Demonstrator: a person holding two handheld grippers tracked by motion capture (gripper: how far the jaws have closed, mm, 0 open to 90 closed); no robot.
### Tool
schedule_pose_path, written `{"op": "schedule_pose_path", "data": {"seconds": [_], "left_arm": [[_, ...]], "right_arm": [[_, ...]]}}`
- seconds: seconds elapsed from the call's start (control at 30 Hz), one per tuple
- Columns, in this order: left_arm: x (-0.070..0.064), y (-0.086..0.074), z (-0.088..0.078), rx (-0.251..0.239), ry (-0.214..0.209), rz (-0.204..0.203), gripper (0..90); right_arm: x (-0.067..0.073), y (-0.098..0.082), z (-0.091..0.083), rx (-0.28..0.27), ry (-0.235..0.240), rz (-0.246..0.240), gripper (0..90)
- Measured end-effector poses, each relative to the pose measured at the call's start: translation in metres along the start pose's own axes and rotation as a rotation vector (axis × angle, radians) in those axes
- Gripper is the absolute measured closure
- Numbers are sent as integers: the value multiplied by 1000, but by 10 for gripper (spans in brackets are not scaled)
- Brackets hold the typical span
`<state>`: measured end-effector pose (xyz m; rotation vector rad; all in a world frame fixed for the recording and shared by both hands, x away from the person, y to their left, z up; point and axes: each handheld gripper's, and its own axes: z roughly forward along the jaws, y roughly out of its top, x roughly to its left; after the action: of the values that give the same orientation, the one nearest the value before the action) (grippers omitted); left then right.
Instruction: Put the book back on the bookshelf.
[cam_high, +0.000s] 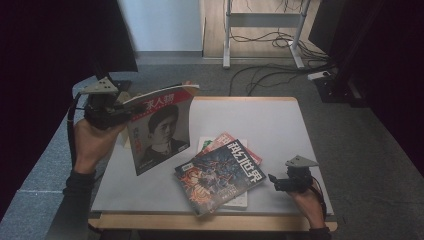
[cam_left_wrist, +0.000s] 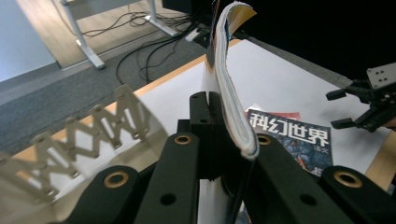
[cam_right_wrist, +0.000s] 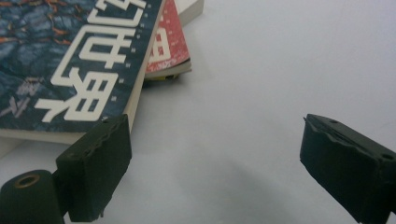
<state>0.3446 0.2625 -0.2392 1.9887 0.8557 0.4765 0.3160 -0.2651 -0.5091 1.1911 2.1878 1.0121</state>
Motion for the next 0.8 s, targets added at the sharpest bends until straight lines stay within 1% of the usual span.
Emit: {"op": "schedule_pose_path", "data": {"seconds": [0.17, 0.5, 0.67, 0.8], "left_arm": [[9, -5, -11, -3, 30, -19, 869], [26, -17, -34, -1, 94, -52, 869], [36, -24, -43, 0, 129, -74, 869], [44, -29, -48, 0, 153, -94, 869]], "right_arm": [[1, -7, 5, 15, -6, 7, 88], [-3, -19, 10, 35, -28, 31, 90], [-4, -23, 14, 46, -30, 40, 90], [-5, -23, 14, 48, -31, 44, 91]]}}
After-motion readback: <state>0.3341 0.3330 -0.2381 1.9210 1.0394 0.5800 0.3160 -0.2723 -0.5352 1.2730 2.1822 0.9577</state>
